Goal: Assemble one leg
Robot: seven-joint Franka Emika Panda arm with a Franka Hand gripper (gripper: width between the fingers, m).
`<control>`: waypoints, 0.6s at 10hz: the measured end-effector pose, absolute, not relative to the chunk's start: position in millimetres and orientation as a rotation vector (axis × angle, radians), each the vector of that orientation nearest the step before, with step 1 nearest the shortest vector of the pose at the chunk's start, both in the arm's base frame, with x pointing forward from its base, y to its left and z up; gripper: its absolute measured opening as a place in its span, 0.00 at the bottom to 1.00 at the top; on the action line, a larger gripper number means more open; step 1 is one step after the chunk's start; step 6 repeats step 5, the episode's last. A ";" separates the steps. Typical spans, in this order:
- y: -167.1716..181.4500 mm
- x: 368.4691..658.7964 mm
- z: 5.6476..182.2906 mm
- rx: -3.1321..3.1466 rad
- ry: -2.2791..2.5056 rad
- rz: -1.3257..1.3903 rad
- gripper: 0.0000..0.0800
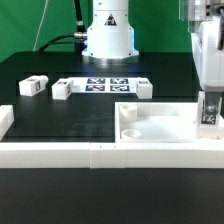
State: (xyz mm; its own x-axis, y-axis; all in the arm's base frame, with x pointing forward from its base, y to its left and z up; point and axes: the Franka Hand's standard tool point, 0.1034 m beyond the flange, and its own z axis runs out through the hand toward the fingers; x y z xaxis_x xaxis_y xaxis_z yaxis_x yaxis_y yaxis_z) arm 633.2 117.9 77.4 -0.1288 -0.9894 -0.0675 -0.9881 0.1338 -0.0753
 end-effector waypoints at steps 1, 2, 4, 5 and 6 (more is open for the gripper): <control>118.8 632.7 77.0 -2.120 2.182 -0.024 0.81; 119.7 632.4 76.7 -2.190 2.113 -0.028 0.81; 121.3 632.1 76.6 -2.244 2.054 -0.030 0.81; 121.4 632.1 76.6 -2.245 2.053 -0.030 0.81; 121.4 632.1 76.6 -2.245 2.053 -0.030 0.81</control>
Offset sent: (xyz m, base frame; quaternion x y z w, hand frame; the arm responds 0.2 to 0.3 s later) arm 0.0000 0.0000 0.0000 0.0000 0.0000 0.0000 1.0000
